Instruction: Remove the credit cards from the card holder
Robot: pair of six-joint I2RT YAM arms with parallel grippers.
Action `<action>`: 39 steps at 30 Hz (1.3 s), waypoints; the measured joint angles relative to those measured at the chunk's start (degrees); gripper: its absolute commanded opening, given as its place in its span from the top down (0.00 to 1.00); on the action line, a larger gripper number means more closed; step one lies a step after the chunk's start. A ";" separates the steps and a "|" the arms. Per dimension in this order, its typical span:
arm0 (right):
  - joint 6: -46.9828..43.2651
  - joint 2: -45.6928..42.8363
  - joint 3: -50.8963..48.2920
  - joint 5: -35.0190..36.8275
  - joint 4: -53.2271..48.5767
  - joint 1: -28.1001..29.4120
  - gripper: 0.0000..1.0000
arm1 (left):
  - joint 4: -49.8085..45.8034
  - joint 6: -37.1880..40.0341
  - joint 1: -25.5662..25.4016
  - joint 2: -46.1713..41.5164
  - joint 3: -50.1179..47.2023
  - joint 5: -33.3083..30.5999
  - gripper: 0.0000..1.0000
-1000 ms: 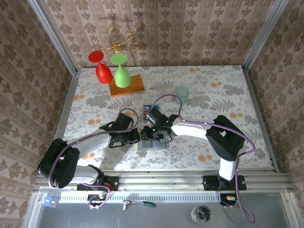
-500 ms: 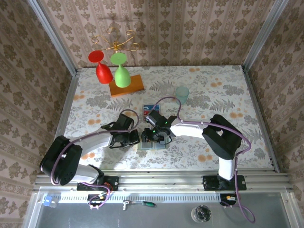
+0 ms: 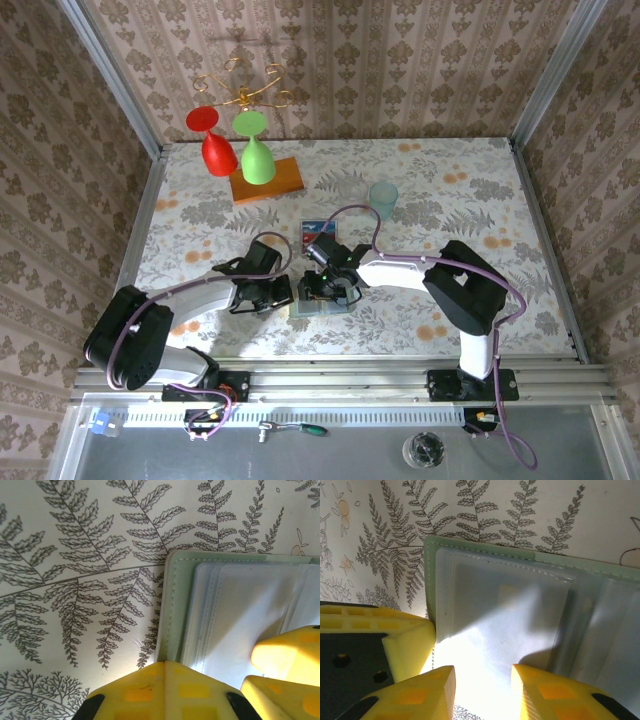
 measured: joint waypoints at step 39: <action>6.25 -3.30 -12.00 -7.74 15.30 -5.07 0.70 | 5.49 -4.81 -0.72 -1.14 0.48 3.72 0.81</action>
